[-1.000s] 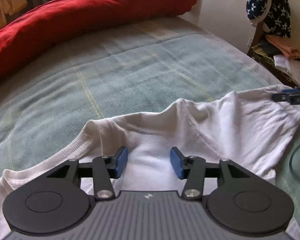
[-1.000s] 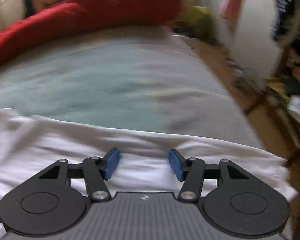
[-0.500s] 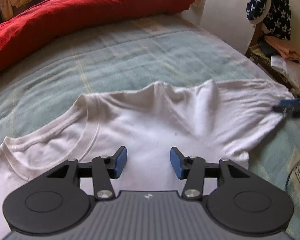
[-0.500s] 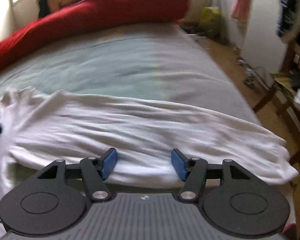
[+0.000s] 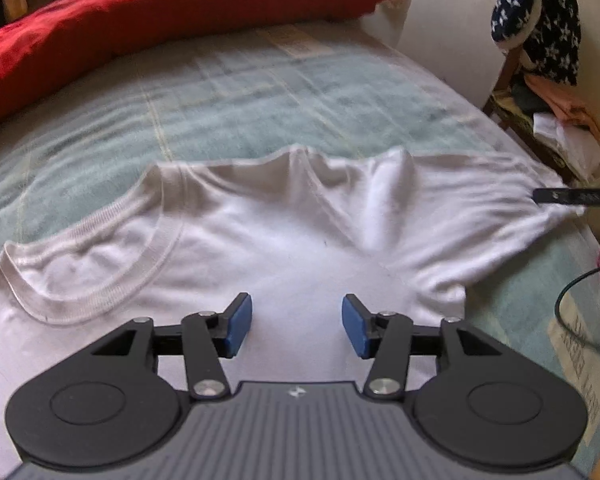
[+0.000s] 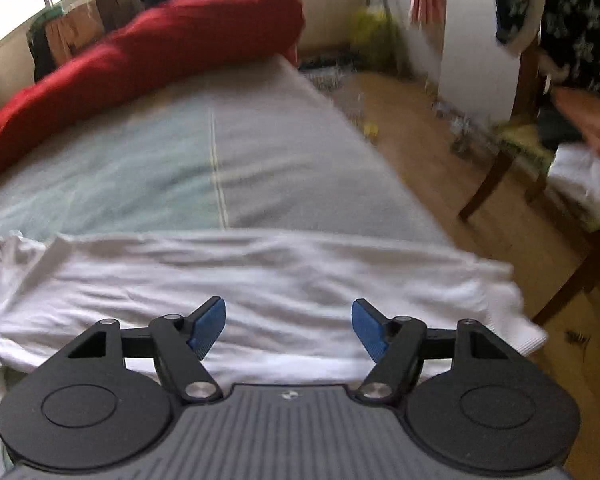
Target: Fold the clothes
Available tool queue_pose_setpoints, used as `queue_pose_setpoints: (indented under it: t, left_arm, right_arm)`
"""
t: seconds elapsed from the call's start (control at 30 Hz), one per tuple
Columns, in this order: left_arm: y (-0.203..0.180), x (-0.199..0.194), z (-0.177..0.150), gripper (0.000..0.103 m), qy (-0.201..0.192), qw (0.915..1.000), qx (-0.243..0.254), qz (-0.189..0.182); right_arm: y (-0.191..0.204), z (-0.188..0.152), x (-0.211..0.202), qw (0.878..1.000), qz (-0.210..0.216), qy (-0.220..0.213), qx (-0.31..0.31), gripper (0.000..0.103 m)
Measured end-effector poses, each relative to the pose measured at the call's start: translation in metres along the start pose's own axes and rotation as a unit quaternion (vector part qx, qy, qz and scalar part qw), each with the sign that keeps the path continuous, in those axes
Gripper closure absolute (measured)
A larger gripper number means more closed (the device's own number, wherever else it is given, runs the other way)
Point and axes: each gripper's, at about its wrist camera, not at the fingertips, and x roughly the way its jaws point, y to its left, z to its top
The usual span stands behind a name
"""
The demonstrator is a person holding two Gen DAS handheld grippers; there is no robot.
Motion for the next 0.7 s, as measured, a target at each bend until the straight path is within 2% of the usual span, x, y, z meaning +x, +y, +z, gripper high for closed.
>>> queue_pose_setpoints:
  t: [0.07,0.1,0.17,0.2,0.23,0.27,0.37,0.4,0.47,0.53,0.6,0.7]
  left_arm:
    - [0.000,-0.002,-0.006,0.049,0.006,1.0000,0.004,0.001]
    - [0.000,-0.004,-0.009,0.049,0.008,0.9999,0.006,0.004]
    - [-0.002,-0.009,-0.012,0.049,0.004,0.9999,0.009,0.007]
    - [-0.003,-0.012,-0.014,0.049,0.001,0.9999,0.011,0.009]
    - [-0.004,-0.015,-0.015,0.049,-0.001,0.9999,0.012,0.010]
    - [-0.005,-0.017,-0.017,0.049,-0.003,0.9998,0.014,0.012]
    - [-0.009,-0.026,-0.021,0.049,-0.010,0.9996,0.019,0.016]
    - [-0.010,-0.028,-0.023,0.049,-0.012,0.9996,0.020,0.017]
    - [-0.012,-0.030,-0.029,0.048,-0.011,0.9994,0.027,0.018]
    - [-0.014,-0.026,-0.040,0.047,0.010,0.9994,0.027,0.019]
    - [-0.012,-0.028,-0.052,0.046,0.022,0.9992,0.027,0.019]
    - [0.000,-0.047,-0.059,0.045,0.001,0.9999,0.013,0.010]
  right_arm:
    - [-0.019,-0.004,0.008,0.999,0.003,0.005,0.039,0.028]
    - [-0.028,-0.005,0.009,0.998,-0.009,0.008,0.059,0.028]
    - [-0.040,0.000,0.004,0.994,-0.062,0.015,0.084,0.027]
    - [-0.042,0.002,0.000,0.993,-0.072,0.014,0.092,0.027]
    - [-0.039,0.004,-0.007,0.994,-0.060,0.008,0.095,0.027]
    - [-0.033,0.006,-0.011,0.995,-0.050,0.004,0.091,0.027]
    - [0.009,0.010,-0.019,1.000,-0.016,-0.012,0.021,0.023]
    - [0.019,0.009,-0.015,1.000,-0.002,-0.010,0.009,0.019]
    - [0.038,0.004,-0.004,1.000,0.013,0.008,-0.005,0.018]
    - [0.045,-0.006,0.008,0.999,0.002,0.035,-0.017,0.018]
    - [0.046,-0.012,0.005,0.999,-0.012,0.034,-0.020,0.017]
    - [0.052,-0.010,-0.014,0.999,-0.029,0.039,-0.015,0.017]
